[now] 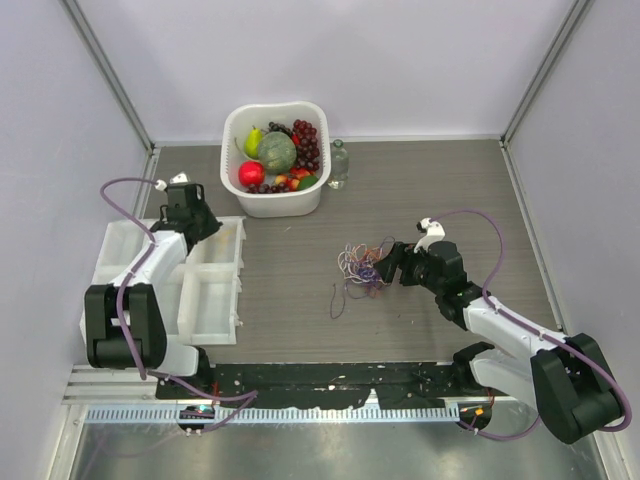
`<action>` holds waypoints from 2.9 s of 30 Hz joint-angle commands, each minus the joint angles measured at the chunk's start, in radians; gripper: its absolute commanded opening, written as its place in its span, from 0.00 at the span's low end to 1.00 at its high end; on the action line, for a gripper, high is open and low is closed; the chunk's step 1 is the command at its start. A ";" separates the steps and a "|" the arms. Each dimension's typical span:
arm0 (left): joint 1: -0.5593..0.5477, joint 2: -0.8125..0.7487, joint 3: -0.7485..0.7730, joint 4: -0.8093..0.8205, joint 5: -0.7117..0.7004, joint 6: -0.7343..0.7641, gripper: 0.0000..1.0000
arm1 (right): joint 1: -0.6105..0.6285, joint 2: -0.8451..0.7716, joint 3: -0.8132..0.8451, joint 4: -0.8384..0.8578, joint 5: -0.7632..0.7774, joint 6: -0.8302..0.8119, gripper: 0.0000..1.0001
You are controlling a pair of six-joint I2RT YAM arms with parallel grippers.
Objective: Untangle the cables
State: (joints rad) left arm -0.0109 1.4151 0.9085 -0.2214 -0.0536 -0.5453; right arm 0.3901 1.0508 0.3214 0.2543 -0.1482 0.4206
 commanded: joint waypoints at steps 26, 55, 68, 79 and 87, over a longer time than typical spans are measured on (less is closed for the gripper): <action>-0.012 -0.270 0.038 -0.295 0.049 -0.105 0.65 | 0.006 -0.015 0.027 0.020 0.036 -0.016 0.80; -0.747 0.100 -0.016 0.329 0.216 0.016 0.47 | 0.079 -0.018 0.099 -0.156 0.064 0.135 0.72; -0.776 0.255 0.073 0.317 0.155 0.039 0.36 | 0.079 -0.126 0.094 -0.248 0.076 0.133 0.72; -0.779 0.283 0.113 0.274 0.166 0.064 0.13 | 0.124 -0.083 0.120 -0.222 0.021 0.144 0.73; -0.794 0.122 0.064 0.175 0.274 0.041 0.00 | 0.259 0.110 0.200 -0.193 0.237 0.190 0.71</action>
State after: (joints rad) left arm -0.7948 1.6554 0.9886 -0.0051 0.1452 -0.4961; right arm 0.5991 1.0657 0.4461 0.0124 -0.0452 0.5648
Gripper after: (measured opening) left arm 0.030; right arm 0.728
